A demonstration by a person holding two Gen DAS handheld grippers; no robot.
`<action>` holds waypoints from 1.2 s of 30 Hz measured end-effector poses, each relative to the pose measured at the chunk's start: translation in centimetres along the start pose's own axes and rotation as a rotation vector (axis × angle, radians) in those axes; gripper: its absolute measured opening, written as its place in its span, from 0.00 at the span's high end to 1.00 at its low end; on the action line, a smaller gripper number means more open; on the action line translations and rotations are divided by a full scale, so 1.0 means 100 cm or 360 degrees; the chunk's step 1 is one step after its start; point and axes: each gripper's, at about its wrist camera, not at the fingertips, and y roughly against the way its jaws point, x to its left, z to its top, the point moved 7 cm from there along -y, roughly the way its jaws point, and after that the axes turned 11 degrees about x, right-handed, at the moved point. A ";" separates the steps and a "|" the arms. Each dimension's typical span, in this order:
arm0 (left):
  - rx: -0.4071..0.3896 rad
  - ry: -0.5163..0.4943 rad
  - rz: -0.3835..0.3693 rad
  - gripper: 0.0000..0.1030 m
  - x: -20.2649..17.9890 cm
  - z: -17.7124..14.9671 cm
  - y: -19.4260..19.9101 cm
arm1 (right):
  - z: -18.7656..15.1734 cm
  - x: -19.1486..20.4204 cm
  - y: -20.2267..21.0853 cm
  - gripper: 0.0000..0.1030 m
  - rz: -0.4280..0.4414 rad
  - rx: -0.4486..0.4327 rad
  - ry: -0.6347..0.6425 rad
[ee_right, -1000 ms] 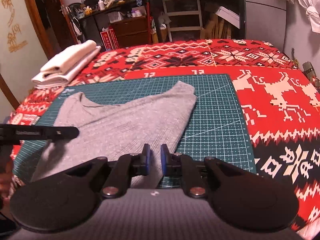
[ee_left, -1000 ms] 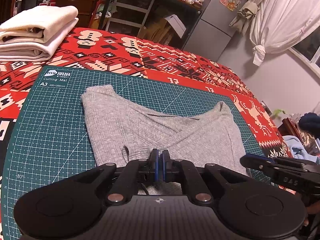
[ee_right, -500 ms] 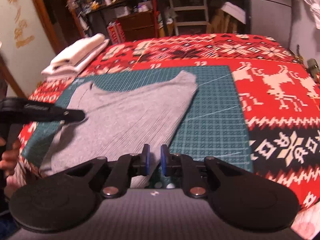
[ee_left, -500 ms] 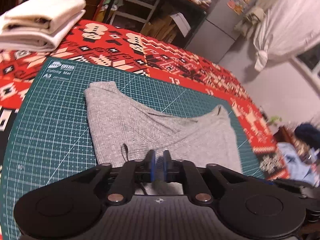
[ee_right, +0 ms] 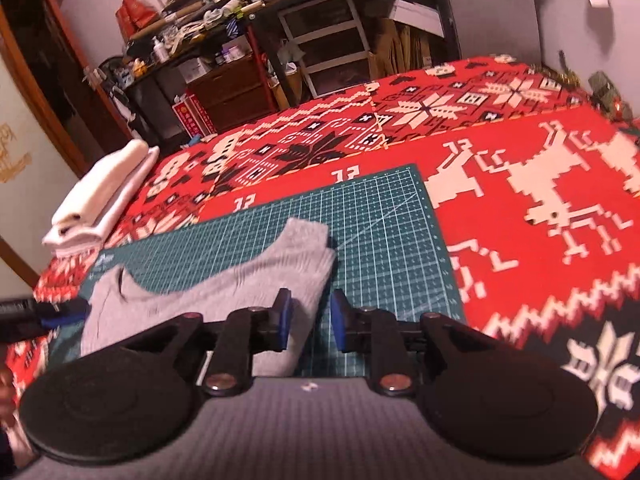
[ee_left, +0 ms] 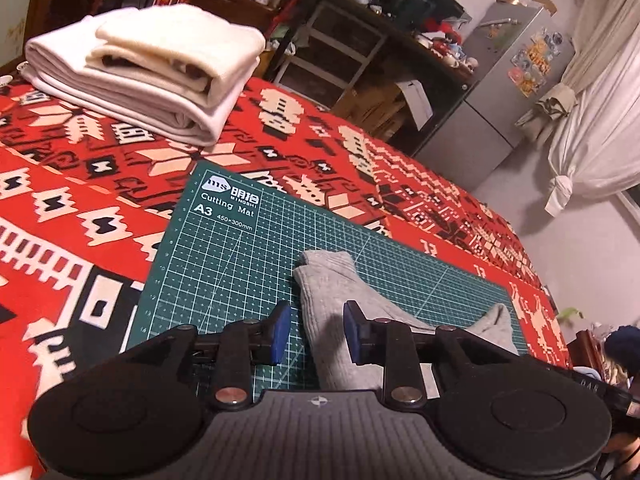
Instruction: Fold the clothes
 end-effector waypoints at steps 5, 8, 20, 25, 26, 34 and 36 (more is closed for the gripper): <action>-0.0019 0.0002 -0.0059 0.75 -0.001 0.004 -0.007 | 0.012 -0.004 -0.017 0.77 0.0051 -0.0008 -0.0078; -0.0028 -0.0006 -0.0051 0.88 0.000 0.005 -0.011 | 0.017 -0.004 -0.024 0.95 0.0031 -0.0013 -0.0078; -0.0064 0.0018 0.0029 0.89 0.011 0.046 -0.022 | 0.059 0.017 -0.053 0.95 -0.0065 -0.0080 0.0013; -0.0109 0.0090 -0.0028 0.65 0.019 0.043 -0.005 | 0.054 0.016 -0.038 0.90 -0.0079 -0.0127 0.0002; -0.0110 0.0105 -0.0042 0.65 0.020 0.040 0.001 | 0.050 0.016 -0.032 0.90 -0.0072 -0.0138 0.0006; -0.0029 0.0115 -0.0101 0.66 0.017 0.011 0.003 | 0.009 0.027 0.007 0.89 0.0028 -0.0125 0.0045; -0.0050 0.0101 -0.0108 0.67 0.016 0.011 -0.001 | 0.004 0.027 0.012 0.89 0.0033 -0.0133 0.0041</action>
